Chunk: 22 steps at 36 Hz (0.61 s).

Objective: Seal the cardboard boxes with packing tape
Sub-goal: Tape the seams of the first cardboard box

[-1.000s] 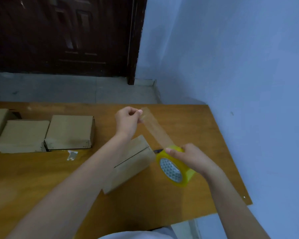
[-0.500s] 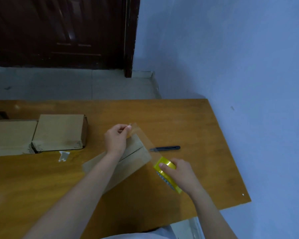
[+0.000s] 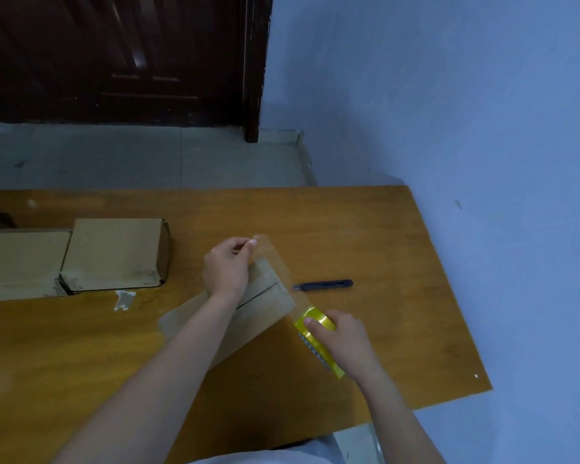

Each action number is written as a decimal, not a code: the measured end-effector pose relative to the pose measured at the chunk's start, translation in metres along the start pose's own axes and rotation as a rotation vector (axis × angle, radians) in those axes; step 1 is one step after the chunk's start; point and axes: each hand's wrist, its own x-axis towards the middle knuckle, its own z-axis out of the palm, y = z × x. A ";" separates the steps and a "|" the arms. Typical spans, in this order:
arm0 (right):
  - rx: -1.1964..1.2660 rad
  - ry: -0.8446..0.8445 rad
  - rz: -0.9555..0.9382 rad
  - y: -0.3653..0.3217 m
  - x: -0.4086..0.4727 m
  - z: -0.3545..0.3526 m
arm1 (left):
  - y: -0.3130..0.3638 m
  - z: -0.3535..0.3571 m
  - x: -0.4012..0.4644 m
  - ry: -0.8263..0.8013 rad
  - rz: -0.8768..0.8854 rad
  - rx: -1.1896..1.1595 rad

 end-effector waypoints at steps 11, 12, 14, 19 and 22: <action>0.104 -0.095 0.081 0.011 0.012 0.021 | -0.002 0.000 0.007 -0.067 -0.096 0.053; 0.125 -0.102 0.086 0.012 0.013 0.023 | -0.001 0.000 0.010 -0.087 -0.114 0.055; 0.167 -0.110 0.090 0.012 0.015 0.025 | -0.001 -0.001 0.016 -0.139 -0.169 0.061; 0.245 -0.160 0.084 0.007 0.014 0.022 | 0.004 -0.001 0.028 -0.329 -0.384 0.047; 0.289 -0.171 0.072 0.006 0.012 0.021 | 0.007 -0.001 0.032 -0.387 -0.473 0.055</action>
